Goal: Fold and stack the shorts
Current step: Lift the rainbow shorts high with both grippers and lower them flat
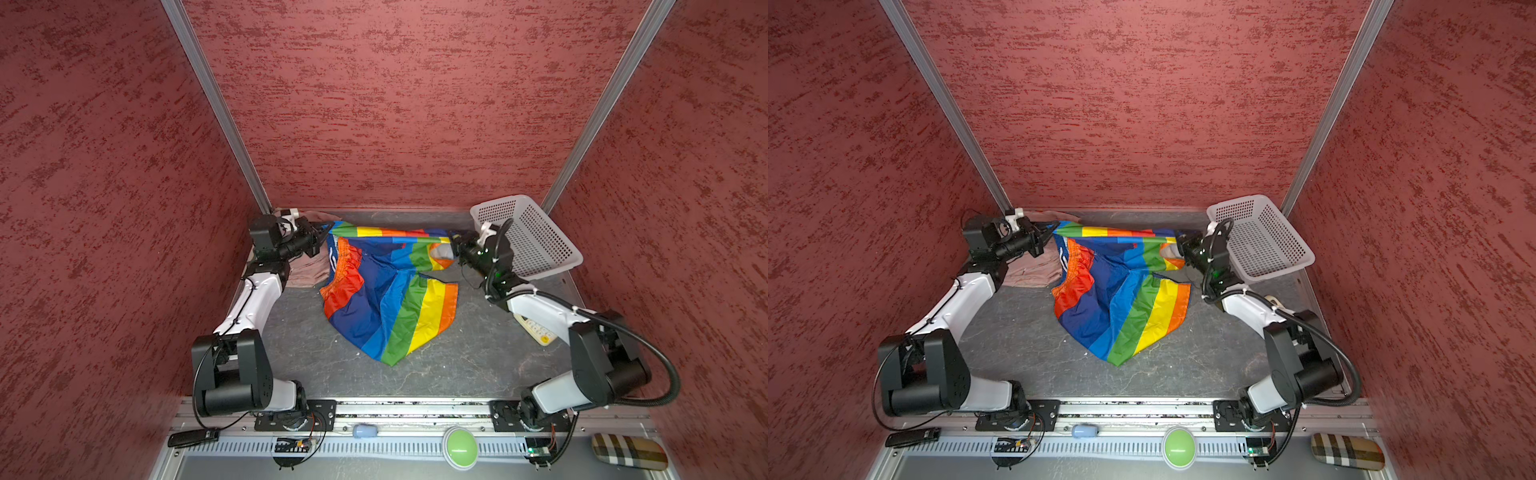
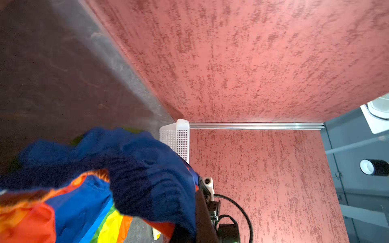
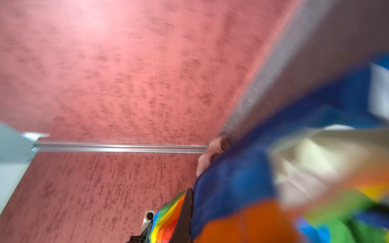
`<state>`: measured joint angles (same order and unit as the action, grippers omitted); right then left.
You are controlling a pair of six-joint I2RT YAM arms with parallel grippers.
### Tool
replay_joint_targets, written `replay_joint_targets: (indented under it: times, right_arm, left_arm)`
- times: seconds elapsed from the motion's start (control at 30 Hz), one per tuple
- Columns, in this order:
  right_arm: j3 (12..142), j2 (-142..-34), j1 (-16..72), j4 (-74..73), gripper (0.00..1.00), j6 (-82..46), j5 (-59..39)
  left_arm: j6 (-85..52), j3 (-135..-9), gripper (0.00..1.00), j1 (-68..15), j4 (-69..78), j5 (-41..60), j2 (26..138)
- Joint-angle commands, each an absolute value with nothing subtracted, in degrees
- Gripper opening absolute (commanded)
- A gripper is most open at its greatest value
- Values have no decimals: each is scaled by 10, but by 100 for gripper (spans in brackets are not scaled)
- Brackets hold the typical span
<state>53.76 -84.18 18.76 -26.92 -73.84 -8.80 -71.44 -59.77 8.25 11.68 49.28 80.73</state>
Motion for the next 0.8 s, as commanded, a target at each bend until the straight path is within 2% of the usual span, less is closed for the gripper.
replay_joint_targets:
  times: [0.0, 0.1, 0.23, 0.53, 0.77]
  right_arm:
    - [633, -798, 151, -67, 0, -553, -44]
    - [741, -764, 146, 16, 0, -438, -20]
    - [854, -716, 143, 73, 0, -329, -38]
    - [987, -612, 141, 123, 0, -221, -85]
    - [1146, -701, 134, 237, 0, -158, -46]
  left_arm:
    - [-744, -681, 0, 101, 191, 454, 802]
    - [-755, -766, 0, 98, 193, 439, 802]
    - [-737, -869, 0, 96, 145, 421, 777]
    - [-626, -1030, 0, 73, -30, 364, 644]
    - [-611, -1087, 0, 71, -116, 348, 656]
